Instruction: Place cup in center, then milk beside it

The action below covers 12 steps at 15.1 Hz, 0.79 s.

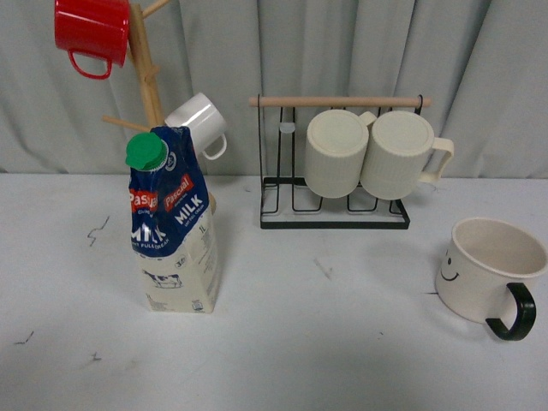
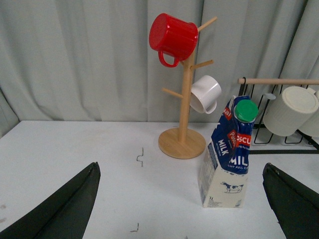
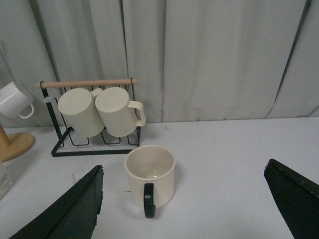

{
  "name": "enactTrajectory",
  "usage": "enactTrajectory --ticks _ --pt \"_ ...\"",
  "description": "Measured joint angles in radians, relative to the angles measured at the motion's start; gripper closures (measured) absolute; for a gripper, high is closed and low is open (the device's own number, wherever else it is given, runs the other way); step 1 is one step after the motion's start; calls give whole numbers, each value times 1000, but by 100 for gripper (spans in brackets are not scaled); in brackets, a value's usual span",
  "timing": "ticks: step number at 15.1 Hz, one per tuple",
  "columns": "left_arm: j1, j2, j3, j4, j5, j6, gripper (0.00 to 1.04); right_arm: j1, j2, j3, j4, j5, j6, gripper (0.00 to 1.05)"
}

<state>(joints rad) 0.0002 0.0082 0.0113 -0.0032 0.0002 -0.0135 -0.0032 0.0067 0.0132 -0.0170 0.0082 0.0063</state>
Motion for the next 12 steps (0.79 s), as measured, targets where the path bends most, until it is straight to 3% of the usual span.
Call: enactTrajectory --ticks 1,2,4,8,9,12 --pt "0 0 0 0 -1 0 7 31 94 64 -165 117 63 6" --pt "0 0 0 2 1 0 7 -29 289 130 -168 153 115 6" --pt "0 0 0 -1 0 0 7 -170 552 240 -17 54 133 6" --pt "0 0 0 0 0 0 7 -187 1068 443 108 -57 116 6" --pt "0 0 0 0 0 0 7 -188 1297 591 140 -85 105 6" --pt "0 0 0 0 0 0 7 -166 1583 798 24 -97 108 6"
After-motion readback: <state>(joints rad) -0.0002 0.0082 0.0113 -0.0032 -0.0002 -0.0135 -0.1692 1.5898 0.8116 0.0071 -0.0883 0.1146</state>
